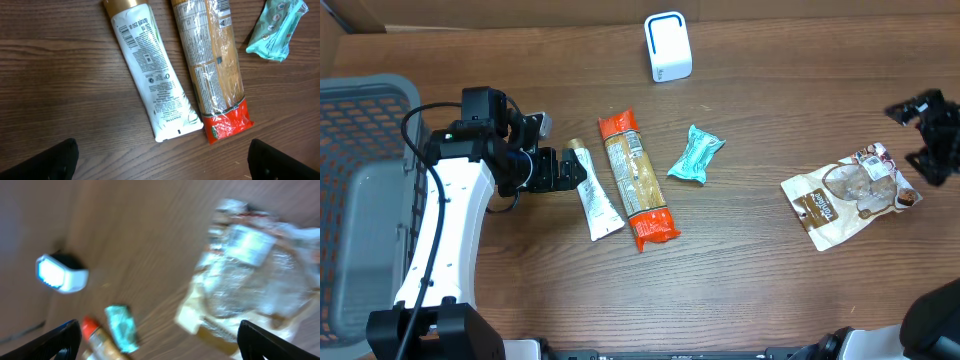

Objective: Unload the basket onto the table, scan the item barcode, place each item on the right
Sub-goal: 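Move the right gripper left to the mint-green package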

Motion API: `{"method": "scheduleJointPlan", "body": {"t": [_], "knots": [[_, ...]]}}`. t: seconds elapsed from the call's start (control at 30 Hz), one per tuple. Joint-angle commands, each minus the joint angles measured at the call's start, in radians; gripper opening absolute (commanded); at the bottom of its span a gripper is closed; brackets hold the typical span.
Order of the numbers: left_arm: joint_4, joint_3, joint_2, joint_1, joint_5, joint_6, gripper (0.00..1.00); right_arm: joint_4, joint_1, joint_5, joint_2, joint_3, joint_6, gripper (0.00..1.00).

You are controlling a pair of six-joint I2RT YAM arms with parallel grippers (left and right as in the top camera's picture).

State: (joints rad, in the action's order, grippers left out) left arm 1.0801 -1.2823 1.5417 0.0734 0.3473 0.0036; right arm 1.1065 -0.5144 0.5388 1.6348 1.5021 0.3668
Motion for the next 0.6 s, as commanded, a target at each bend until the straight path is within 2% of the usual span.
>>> {"method": "scheduleJointPlan", "body": {"t": [0.0, 0.27, 0.43, 0.57], "knots": [[-0.001, 0.000, 0.005, -0.002, 0.000, 0.019, 1.00, -0.003, 0.101, 0.066, -0.055, 0.077, 0.000, 1.00], [-0.001, 0.000, 0.005, -0.002, 0.000, 0.019, 1.00, -0.146, 0.313, 0.051, -0.071, 0.076, 0.005, 1.00], [-0.001, 0.000, 0.005, -0.002, 0.000, 0.019, 1.00, -0.207, 0.426, -0.107, -0.071, 0.076, 0.004, 1.00], [-0.001, 0.000, 0.005, -0.002, 0.000, 0.019, 0.99, -0.171, 0.455, -0.161, -0.071, 0.073, -0.006, 1.00]]}}
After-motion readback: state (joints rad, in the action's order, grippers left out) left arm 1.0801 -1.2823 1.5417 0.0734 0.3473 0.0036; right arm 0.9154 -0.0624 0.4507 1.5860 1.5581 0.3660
